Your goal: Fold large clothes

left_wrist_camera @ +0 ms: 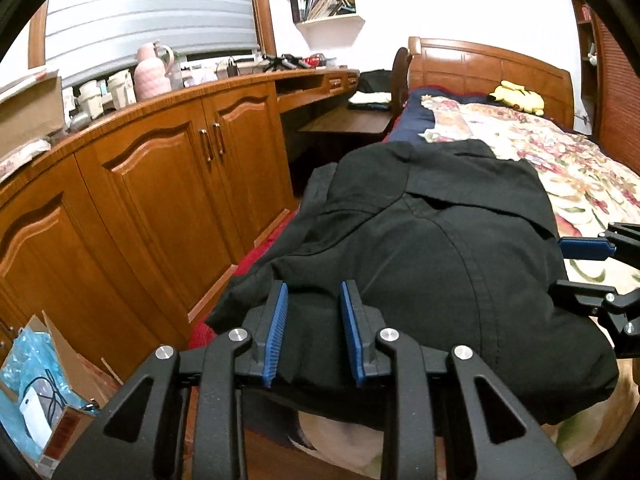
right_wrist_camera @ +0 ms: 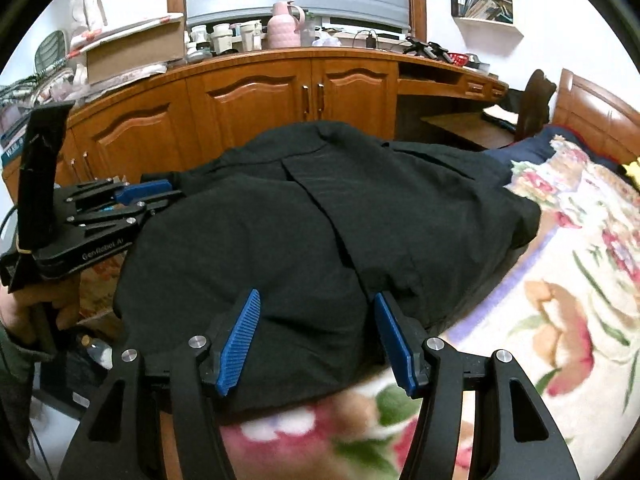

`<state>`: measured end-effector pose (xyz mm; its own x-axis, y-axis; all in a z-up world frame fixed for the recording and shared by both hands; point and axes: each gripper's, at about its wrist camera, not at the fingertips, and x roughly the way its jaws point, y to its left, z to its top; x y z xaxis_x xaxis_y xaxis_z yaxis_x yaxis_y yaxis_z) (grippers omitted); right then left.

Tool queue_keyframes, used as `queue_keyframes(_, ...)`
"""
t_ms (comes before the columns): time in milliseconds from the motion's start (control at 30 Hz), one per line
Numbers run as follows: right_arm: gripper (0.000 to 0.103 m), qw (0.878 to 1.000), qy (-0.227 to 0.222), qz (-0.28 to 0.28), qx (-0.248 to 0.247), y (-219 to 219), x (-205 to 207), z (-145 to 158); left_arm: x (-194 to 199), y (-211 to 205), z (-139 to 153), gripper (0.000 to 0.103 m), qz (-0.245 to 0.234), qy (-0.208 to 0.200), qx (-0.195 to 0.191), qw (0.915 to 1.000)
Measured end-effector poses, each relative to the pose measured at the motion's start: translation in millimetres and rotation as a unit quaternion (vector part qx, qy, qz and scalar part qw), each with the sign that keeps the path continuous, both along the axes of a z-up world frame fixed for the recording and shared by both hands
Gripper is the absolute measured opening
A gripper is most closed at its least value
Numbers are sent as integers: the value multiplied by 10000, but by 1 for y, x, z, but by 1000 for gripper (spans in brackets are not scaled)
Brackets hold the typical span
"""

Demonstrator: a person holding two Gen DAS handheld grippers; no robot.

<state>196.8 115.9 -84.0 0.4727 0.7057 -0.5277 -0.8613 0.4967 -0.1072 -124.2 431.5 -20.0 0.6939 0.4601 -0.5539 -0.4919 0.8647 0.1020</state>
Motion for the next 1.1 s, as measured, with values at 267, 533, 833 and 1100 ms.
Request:
queue_keyframes(267,60,9997,-201,-148,62,-7,-25,-3,-21,-2,16,85,35,-373,-293,9989)
queue_keyframes(533,61,9995,-203,-107,194,-29,-40,-5,-40,-18,35,103,112,-670,-287,9973)
queue_keyframes(833,65,9992,-218,-171,283,-59,-50,-6,-42,-60,46,103,-93,-693,-157,9974)
queue_keyframes(1100,84,9962,-308,-733,355,-127,-49,-16,-18,-127,55,103,-735,-842,-93,9937)
